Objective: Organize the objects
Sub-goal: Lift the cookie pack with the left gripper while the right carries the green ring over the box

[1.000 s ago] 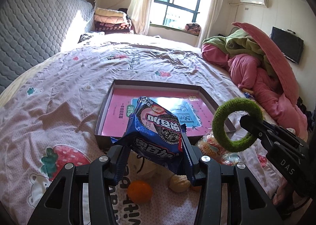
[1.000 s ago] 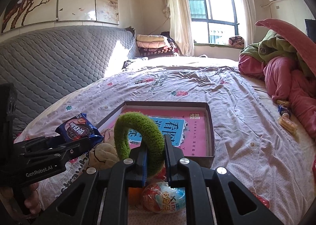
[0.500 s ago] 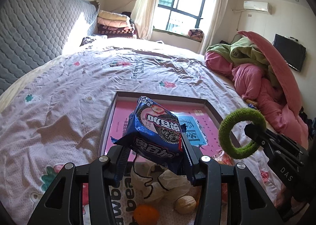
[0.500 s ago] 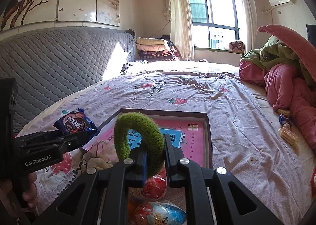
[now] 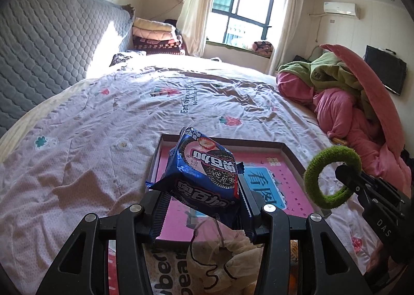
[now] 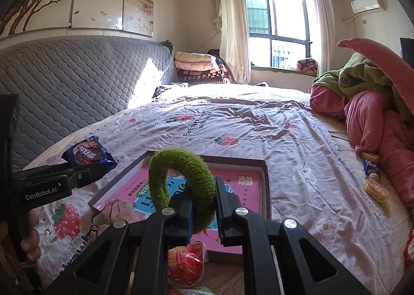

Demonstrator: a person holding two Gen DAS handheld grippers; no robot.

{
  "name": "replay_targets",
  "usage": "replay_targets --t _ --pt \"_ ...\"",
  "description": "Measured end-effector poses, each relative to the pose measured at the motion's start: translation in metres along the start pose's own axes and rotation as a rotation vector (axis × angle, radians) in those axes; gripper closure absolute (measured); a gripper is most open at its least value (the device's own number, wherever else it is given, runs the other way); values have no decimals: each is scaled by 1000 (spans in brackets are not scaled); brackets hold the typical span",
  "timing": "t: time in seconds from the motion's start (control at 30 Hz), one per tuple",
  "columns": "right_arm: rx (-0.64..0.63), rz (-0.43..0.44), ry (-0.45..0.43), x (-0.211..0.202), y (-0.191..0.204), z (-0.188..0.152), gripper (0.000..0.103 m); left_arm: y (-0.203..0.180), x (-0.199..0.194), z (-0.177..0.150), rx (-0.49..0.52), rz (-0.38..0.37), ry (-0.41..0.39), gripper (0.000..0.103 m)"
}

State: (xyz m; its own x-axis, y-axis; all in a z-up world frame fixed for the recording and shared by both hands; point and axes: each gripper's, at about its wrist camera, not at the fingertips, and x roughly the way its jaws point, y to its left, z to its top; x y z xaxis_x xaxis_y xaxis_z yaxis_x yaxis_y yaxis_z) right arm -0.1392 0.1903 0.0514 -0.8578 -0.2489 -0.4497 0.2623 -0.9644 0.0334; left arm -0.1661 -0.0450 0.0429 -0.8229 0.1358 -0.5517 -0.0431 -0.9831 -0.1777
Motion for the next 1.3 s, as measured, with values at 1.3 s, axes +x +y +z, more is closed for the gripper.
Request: replay_targets --t 1.3 --pt "65 3 254 95 -40 -11 88 25 102 -6 -41 43 186 53"
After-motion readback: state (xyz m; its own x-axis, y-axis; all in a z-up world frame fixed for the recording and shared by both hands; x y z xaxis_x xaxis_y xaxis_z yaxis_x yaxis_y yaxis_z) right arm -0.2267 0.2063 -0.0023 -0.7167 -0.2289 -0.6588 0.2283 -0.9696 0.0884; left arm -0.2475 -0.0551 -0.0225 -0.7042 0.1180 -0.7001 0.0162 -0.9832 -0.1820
